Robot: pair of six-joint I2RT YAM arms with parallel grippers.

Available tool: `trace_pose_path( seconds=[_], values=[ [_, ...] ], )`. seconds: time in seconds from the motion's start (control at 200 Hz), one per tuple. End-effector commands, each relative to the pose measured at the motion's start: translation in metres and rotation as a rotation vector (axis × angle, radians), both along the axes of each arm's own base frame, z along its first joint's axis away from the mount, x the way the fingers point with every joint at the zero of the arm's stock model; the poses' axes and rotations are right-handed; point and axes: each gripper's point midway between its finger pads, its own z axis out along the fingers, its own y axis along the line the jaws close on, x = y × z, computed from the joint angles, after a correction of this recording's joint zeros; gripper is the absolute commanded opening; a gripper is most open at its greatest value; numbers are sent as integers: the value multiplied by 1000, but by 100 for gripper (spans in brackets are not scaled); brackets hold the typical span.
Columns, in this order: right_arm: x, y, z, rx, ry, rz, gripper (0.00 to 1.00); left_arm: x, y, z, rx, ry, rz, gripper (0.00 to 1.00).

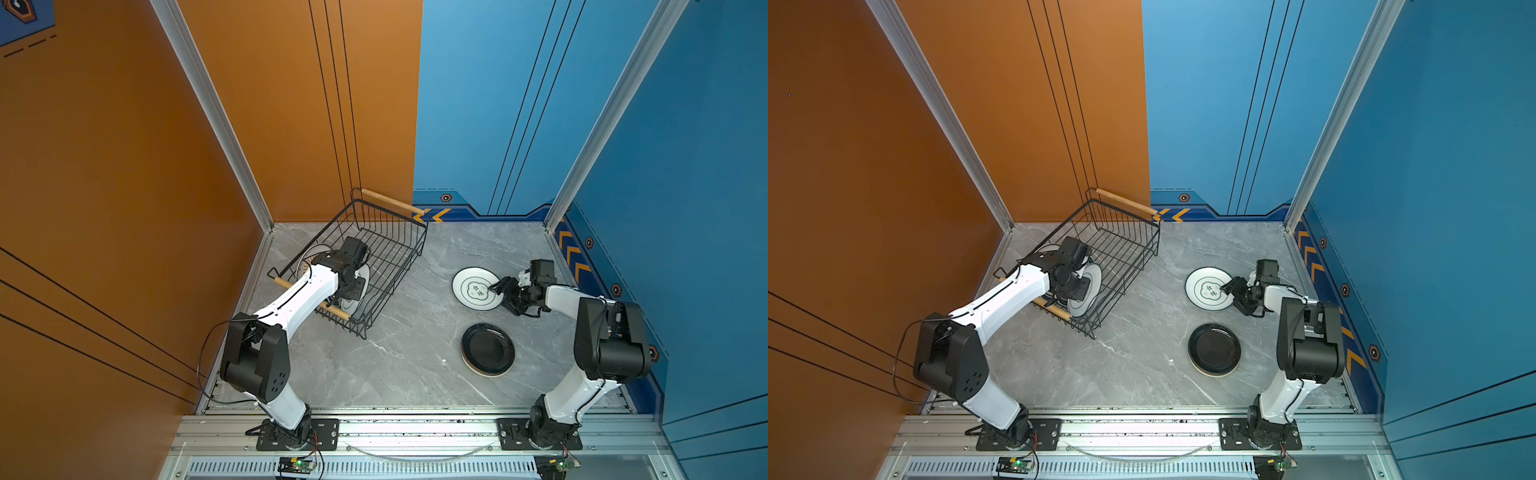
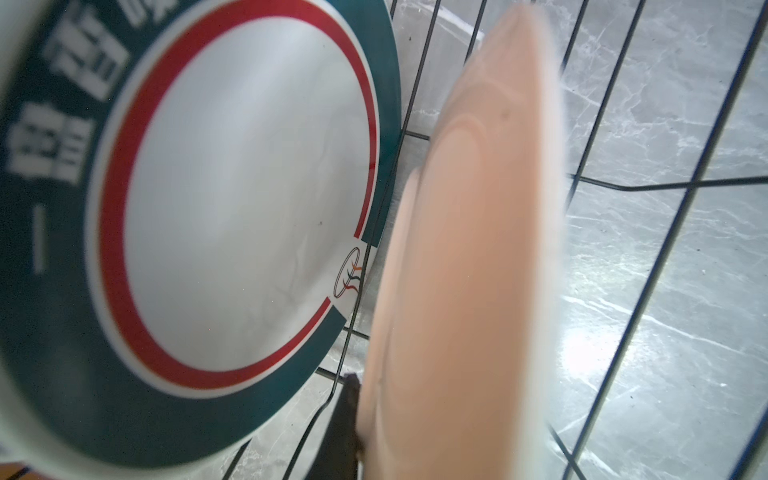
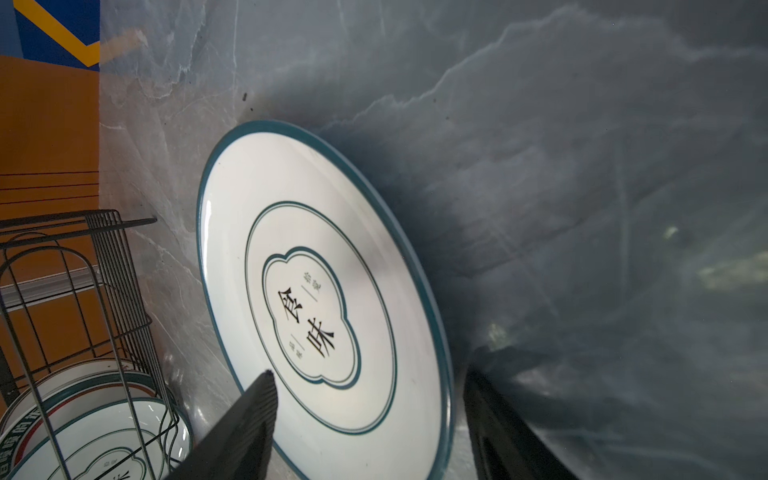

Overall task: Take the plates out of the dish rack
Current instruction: 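Grasp and lift the next white plate with the left gripper while right withdraws, then raise the plate toward the right gripper and grasp its rim with the right gripper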

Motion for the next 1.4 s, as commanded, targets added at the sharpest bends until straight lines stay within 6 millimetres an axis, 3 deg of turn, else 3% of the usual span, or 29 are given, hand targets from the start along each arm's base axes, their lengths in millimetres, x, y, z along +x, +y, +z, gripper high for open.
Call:
trace_pose_path(
  seconds=[0.0,0.245,0.431,0.701,0.831,0.941,1.111,1.297,1.397],
  values=[
    [-10,-4,0,-24,22,4,70,-8,0,6,-10,20,33,3],
    [-10,-8,5,-40,16,6,71,-14,-6,31,-49,-28,28,0],
    [-10,-19,18,-79,5,-7,75,-18,-12,64,-95,-104,19,0],
    [-11,-56,65,-277,-29,-66,77,-25,-28,137,-275,-270,29,0],
    [-15,-58,98,-319,-114,-84,77,-25,-48,173,-456,-340,35,0],
    [-17,-36,135,-254,-251,-60,76,-20,-75,200,-661,-391,15,0],
    [-27,26,197,-92,-495,1,75,-9,-113,227,-933,-407,-10,0],
    [-30,88,247,156,-717,16,75,9,-154,240,-1270,-339,-15,0],
    [-31,117,264,266,-772,32,73,17,-169,233,-1349,-275,-3,0]
  ],
)
